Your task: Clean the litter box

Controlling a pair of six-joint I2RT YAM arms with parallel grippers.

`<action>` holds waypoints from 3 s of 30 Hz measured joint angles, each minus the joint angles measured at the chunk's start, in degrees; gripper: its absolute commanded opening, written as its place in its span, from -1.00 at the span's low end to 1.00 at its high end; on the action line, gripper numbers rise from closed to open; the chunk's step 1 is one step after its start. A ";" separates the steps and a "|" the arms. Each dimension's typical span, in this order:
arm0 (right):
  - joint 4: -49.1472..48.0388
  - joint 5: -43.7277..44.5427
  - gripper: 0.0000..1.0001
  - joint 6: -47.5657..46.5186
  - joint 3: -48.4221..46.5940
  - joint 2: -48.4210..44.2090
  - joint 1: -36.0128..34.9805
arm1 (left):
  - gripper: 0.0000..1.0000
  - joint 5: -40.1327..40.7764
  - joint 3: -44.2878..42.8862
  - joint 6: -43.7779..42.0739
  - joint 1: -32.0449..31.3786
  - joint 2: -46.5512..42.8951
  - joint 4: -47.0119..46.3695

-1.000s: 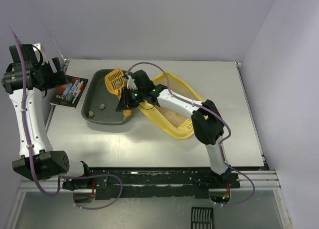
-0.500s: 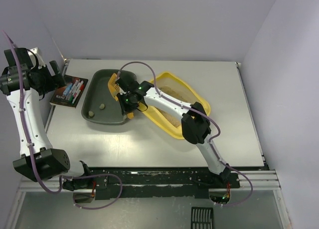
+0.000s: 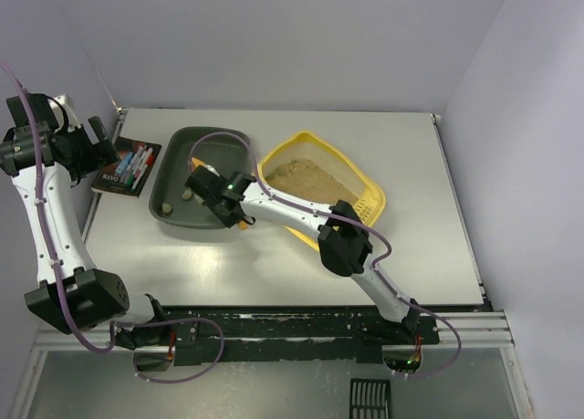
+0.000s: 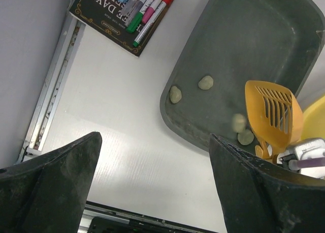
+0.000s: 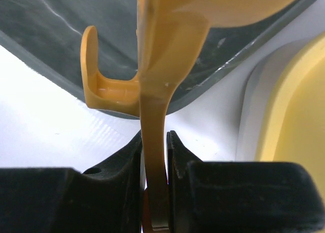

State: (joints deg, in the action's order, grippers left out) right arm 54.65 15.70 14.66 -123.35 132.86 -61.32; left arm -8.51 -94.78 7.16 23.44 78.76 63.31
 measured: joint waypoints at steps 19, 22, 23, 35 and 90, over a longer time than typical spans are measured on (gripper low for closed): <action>-5.35 -3.89 -1.00 1.27 11.23 -22.69 3.37 | 0.98 -14.64 -5.05 0.92 -1.16 3.41 -0.74; -8.85 -12.90 -1.00 2.45 13.90 -32.72 10.88 | 0.98 -13.38 -11.74 1.38 -7.37 7.21 -2.10; -10.10 -15.85 -1.00 2.73 16.00 -35.65 13.97 | 0.99 -12.22 -13.86 1.36 -10.62 8.74 -2.99; -6.32 -38.51 -1.00 5.92 41.64 -44.13 35.10 | 0.98 1.36 -24.76 3.28 -33.53 33.35 -7.26; -0.90 -36.96 -1.00 6.10 34.86 -22.71 38.40 | 0.98 21.77 -23.34 -1.38 -58.14 49.70 -21.18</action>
State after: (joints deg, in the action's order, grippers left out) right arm 53.76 -21.26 20.75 -88.49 110.15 -22.92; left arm 13.26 -118.13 5.78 -34.70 128.46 42.13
